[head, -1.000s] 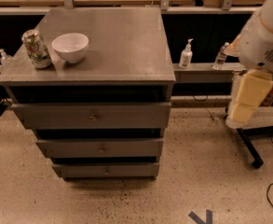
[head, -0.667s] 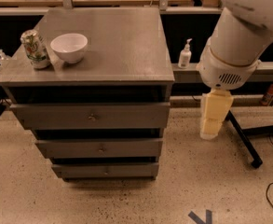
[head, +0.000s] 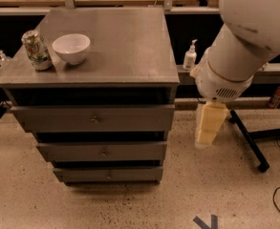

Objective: Open top drawer

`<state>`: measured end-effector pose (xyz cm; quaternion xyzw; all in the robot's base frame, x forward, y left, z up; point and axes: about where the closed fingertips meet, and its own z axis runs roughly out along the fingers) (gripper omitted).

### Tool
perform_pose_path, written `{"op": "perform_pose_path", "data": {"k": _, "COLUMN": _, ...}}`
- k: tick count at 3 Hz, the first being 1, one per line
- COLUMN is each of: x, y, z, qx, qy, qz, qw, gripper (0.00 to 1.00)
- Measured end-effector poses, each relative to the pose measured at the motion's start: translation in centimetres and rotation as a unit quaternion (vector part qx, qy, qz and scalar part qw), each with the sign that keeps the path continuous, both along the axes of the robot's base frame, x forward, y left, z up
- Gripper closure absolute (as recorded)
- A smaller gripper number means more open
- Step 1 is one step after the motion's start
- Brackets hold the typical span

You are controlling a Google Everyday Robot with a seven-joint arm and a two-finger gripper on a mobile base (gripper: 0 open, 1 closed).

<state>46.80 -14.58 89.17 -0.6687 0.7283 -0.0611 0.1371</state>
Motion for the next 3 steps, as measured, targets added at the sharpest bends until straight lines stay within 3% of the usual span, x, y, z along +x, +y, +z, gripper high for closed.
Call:
{"op": "perform_pose_path", "data": {"k": 1, "x": -2.5, "y": 6.9, "z": -5.1, "qx": 0.045, "qy": -0.018, "qz": 0.089, "qw": 0.9949, "gripper": 0.0}}
{"op": "perform_pose_path", "data": {"k": 2, "x": -1.7, "y": 7.3, "z": -5.0, "qx": 0.045, "qy": -0.031, "qz": 0.089, "qw": 0.9945, "gripper": 0.0}}
{"op": "perform_pose_path", "data": {"k": 3, "x": -1.7, "y": 9.2, "z": -6.4, "qx": 0.038, "qy": -0.017, "qz": 0.116, "qw": 0.9924, "gripper": 0.0}}
